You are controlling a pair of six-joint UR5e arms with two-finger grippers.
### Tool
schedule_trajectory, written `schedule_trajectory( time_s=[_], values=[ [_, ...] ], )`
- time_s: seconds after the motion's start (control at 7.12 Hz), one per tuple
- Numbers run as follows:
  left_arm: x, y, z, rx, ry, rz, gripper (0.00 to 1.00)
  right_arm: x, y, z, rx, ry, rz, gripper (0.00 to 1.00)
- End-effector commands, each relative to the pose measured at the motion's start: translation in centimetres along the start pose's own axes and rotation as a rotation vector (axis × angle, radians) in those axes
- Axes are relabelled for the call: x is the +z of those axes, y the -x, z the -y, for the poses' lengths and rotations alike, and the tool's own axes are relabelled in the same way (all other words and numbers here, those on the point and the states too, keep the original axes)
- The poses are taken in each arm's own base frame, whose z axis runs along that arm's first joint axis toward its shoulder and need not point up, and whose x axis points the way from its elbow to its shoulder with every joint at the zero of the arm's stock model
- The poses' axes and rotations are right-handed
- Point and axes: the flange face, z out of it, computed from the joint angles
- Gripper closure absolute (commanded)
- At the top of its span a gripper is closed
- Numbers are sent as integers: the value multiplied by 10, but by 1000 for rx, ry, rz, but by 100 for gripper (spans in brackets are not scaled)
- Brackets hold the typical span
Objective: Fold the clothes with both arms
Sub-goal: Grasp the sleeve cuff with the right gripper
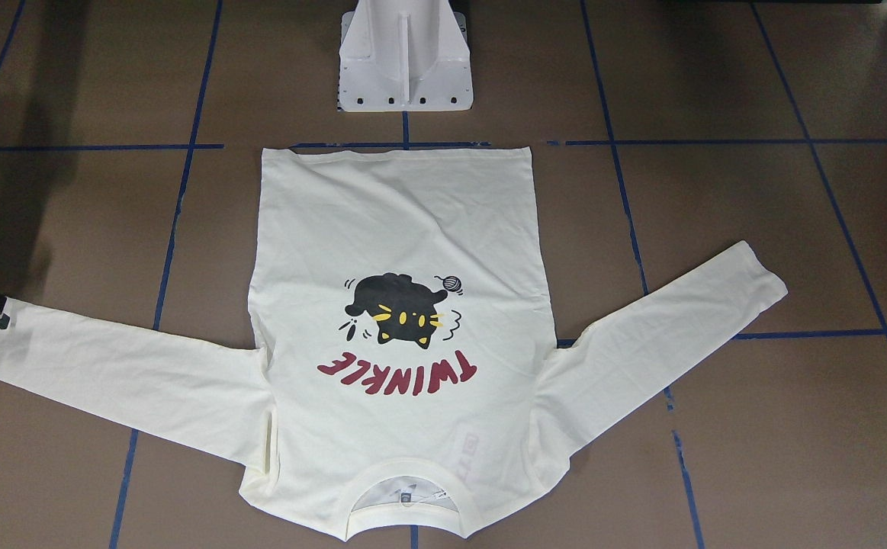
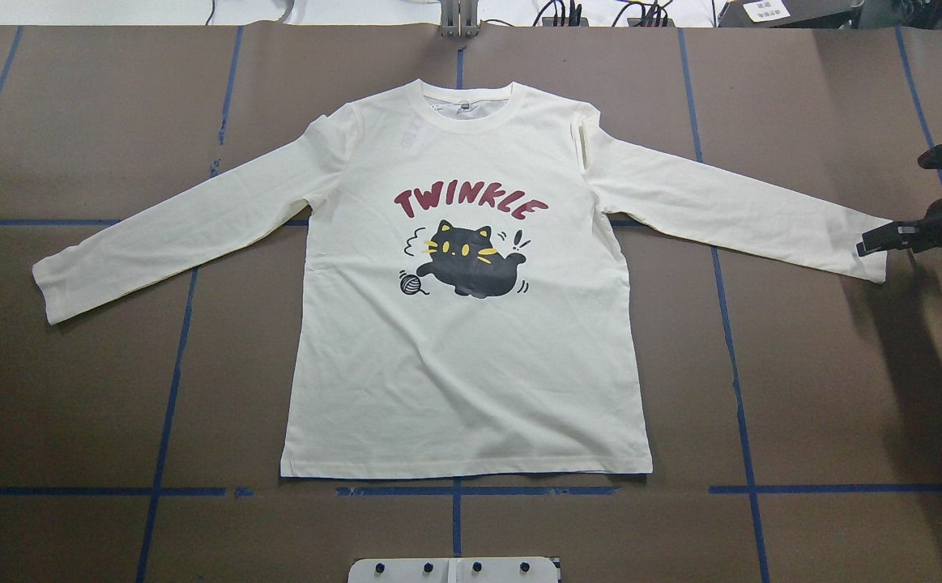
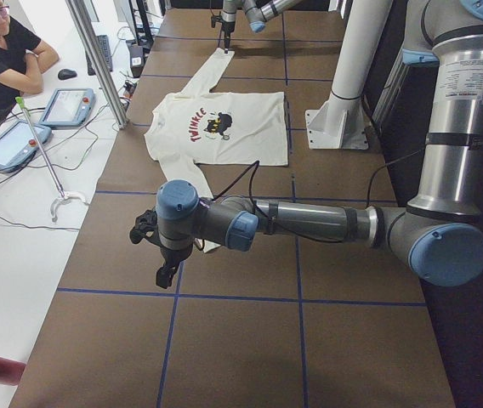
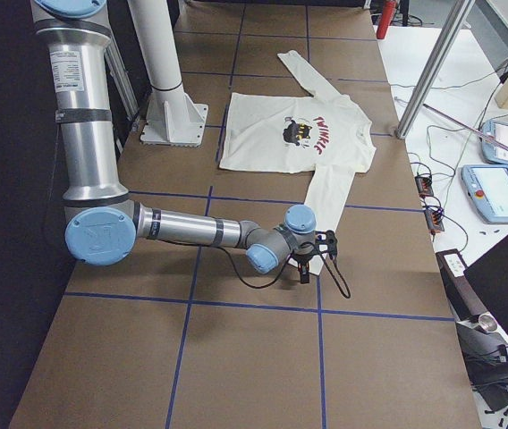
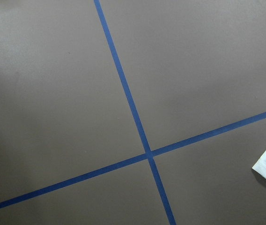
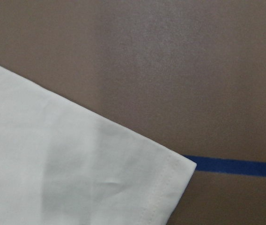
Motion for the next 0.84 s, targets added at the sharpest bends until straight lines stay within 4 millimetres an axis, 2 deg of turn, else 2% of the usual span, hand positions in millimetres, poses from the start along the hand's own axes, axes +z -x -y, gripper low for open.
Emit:
schedule_trajectory(
  time_s=[0.0, 0.14, 0.28, 0.42, 0.56, 0.7],
  values=[
    [2, 1, -1, -1, 3, 0, 0, 7, -7, -1, 14, 14, -9, 8],
    [2, 2, -1, -2, 4, -1, 0, 7, -4, 2, 12, 13, -7, 39],
    [2, 2, -1, -1, 4, -1, 0, 6, -3, 1, 14, 20, 3, 62],
    [3, 2, -2, 0, 6, -1, 0, 4, 0, 1, 16, 35, 31, 80],
    [3, 3, -2, 0, 7, -1, 0, 2, 1, 1, 19, 45, 45, 88],
    [3, 3, -2, 0, 7, -1, 0, 0, 6, 7, 20, 46, 44, 90]
  ],
)
